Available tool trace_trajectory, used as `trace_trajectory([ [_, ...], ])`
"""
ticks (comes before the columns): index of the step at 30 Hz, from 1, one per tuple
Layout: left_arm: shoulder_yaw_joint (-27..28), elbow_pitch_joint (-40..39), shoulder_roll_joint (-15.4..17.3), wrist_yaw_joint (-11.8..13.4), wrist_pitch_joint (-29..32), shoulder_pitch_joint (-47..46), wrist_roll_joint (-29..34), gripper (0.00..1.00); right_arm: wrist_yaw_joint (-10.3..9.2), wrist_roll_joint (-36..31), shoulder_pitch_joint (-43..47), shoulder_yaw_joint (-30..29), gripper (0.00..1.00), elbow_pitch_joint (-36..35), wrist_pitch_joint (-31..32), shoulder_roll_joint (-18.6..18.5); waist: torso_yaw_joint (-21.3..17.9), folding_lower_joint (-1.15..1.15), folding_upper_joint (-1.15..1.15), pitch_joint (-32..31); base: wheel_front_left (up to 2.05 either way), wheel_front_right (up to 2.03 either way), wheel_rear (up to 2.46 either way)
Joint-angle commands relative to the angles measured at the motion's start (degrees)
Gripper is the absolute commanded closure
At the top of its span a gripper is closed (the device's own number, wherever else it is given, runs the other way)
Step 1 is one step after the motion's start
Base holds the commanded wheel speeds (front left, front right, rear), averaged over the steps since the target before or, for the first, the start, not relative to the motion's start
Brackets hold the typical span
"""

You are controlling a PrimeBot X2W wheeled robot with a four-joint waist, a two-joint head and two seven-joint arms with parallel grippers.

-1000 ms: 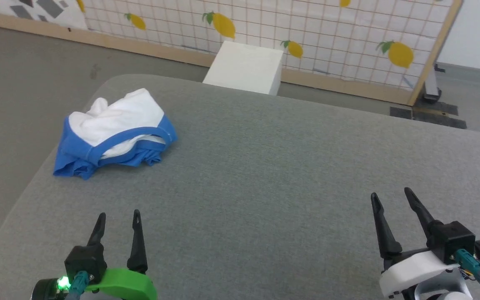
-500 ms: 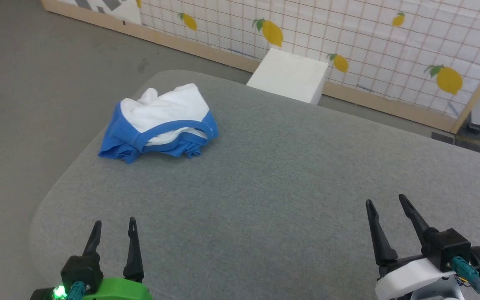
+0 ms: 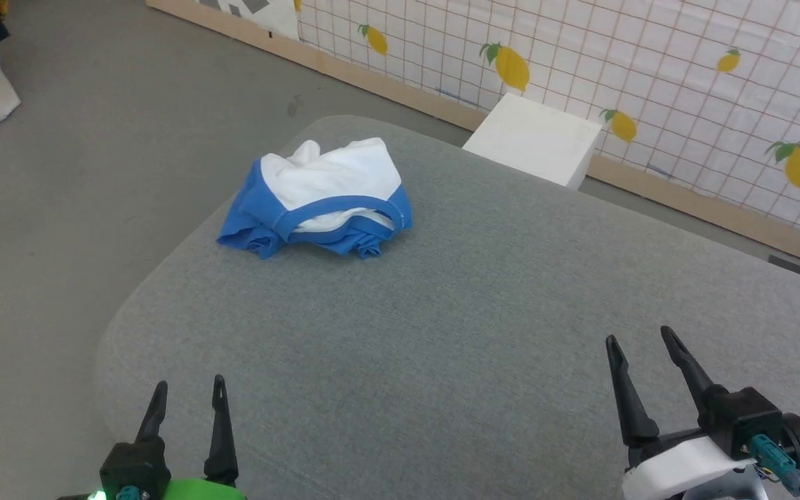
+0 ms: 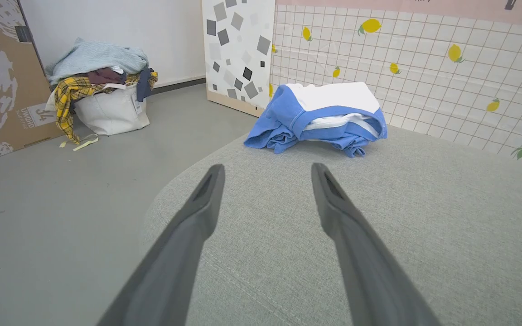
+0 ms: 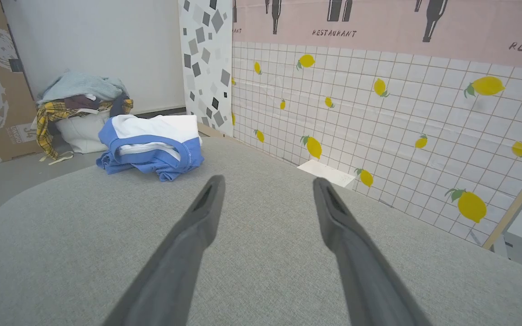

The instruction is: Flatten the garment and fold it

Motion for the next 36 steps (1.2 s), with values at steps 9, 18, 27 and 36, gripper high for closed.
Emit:
trace_trajectory([
  [9,-0.11,0.45,-0.24,0.43,-1.61,1.28,-0.97,0.0,-0.08,-0.26,1.23,-0.2,0.0,0.82,-1.63,0.03,3.08,0.0,0.0,0.38,0.0,0.0,0.0],
  [18,-0.14,0.76,-0.27,0.65,-2.65,1.87,-1.62,0.0,-0.09,-0.38,1.33,-0.03,0.0,1.55,-2.68,0.03,5.6,0.0,0.0,0.22,0.0,0.0,0.0],
  [27,-0.1,1.03,-0.3,0.94,-3.72,2.39,-2.4,0.0,-0.1,-0.49,1.44,-0.17,0.0,2.23,-3.75,0.04,8.2,0.0,0.0,0.3,0.0,0.0,0.0],
  [36,-0.34,1.19,-0.31,1.17,-3.98,2.42,-2.85,0.0,-0.1,-0.81,1.28,-0.32,0.0,2.31,-4.02,0.04,8.74,0.0,0.0,0.76,0.0,0.0,0.0],
])
